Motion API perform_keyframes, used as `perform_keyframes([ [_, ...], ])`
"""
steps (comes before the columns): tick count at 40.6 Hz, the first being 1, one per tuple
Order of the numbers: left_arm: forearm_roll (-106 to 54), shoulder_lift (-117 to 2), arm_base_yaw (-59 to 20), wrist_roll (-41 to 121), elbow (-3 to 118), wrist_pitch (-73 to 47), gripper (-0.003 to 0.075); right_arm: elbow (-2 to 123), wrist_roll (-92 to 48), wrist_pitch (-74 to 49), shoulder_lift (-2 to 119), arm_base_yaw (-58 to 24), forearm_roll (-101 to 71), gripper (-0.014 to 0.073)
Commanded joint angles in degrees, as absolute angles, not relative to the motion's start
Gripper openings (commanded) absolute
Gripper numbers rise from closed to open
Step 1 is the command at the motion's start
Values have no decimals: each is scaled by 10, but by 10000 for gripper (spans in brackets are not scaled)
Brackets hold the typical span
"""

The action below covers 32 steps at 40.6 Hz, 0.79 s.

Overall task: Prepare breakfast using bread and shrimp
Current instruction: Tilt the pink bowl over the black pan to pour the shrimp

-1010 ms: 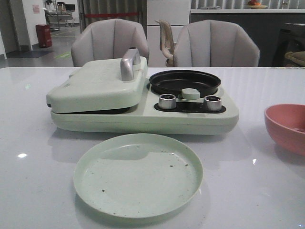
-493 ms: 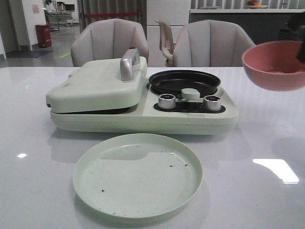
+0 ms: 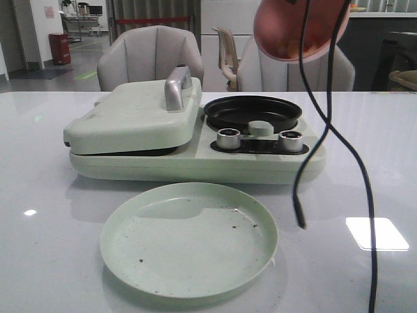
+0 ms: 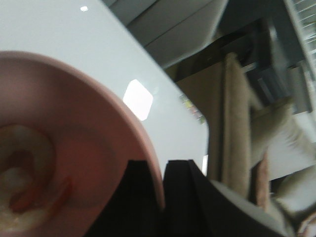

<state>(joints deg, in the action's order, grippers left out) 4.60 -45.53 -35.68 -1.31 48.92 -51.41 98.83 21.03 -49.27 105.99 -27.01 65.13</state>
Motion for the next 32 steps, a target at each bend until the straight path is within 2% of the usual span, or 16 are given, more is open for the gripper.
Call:
perform_keyframes([
  [1, 50, -451, -361, -19, 504, -480, 99, 1010, 290, -500, 1043, -291, 827, 44],
  [16, 55, -451, -361, -19, 504, -481, 98, 1010, 326, -545, 1086, -316, 1031, 44],
  [32, 65, -451, -361, -19, 504, -485, 98, 1062, 314, -539, 1086, -321, 1031, 44],
])
